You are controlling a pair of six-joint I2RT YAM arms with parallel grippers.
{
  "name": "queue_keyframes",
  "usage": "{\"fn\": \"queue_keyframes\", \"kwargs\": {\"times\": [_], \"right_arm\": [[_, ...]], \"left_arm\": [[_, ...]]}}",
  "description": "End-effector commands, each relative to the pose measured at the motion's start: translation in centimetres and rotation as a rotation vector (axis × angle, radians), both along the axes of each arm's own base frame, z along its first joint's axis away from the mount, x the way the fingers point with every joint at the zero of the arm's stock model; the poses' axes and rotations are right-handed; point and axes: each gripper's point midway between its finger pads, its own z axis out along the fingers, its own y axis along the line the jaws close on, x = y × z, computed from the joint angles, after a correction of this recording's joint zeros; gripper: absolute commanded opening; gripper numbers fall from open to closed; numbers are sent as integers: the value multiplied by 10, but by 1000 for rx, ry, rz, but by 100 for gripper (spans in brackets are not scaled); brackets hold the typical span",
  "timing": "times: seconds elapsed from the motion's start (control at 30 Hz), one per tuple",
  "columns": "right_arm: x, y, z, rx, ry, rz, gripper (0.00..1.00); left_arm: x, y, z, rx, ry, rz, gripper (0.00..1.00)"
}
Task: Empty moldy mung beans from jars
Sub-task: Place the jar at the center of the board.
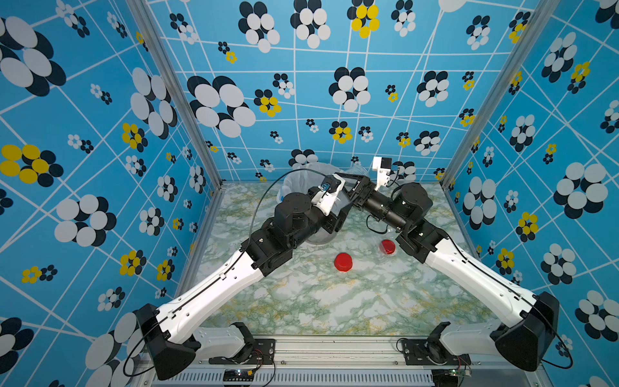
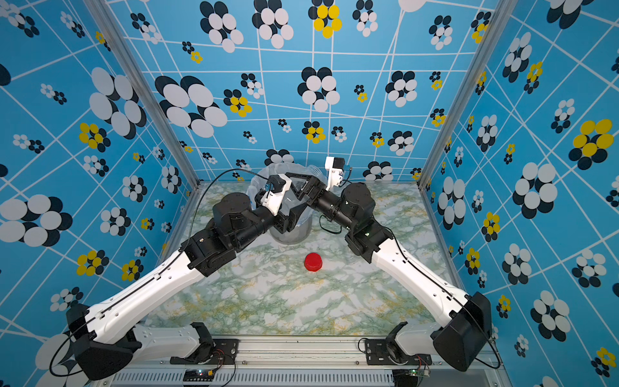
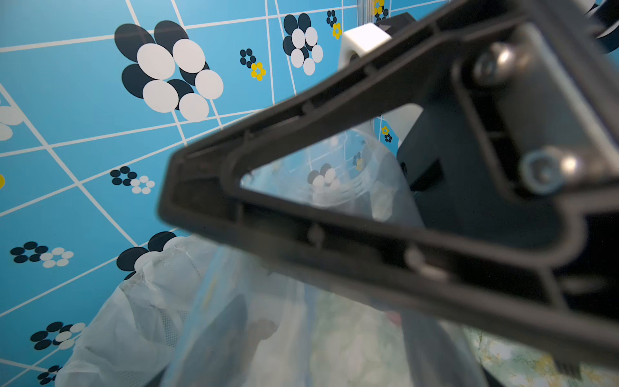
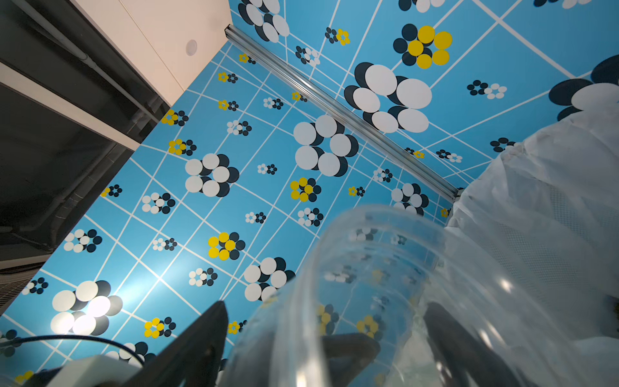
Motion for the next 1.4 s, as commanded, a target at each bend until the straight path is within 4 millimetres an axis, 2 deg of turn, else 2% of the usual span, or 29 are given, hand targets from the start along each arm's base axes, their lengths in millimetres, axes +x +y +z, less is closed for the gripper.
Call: {"fn": "queue_keyframes", "kwargs": {"times": [0.0,0.1,0.2,0.27,0.43,0.63,0.93,1.0,1.17,1.3,1.37], "right_arm": [[5,8,-10,-74,-61,-12,67],[5,6,-14,-113,-72,-26,65],[9,-3,-23,-163,-48,-83,55],[10,-6,-27,-198,-37,-102,52],[9,-18,-32,-275,-44,-155,51],[6,-37,-31,-343,-82,-233,47],[7,-57,-32,-399,-95,-322,48],[7,-60,-33,-414,-101,-340,48],[9,-79,-44,-535,-130,-422,48],[12,-104,-75,-693,-150,-532,49],[12,-113,-93,-748,-147,-566,49]], "left_arm": [[-32,-27,12,1,-57,-157,66],[-31,-26,11,7,-59,-149,72],[-30,-26,11,4,-58,-144,74],[-27,-28,9,12,-51,-141,75],[-21,-35,-3,41,-15,-135,83],[-18,-37,-6,37,8,-128,85],[-17,-39,-8,29,42,-128,100],[-17,-39,-10,33,52,-127,99],[-19,-17,-26,73,88,-59,99],[-29,13,-52,94,140,13,99],[-39,26,-57,90,192,22,99]]}}
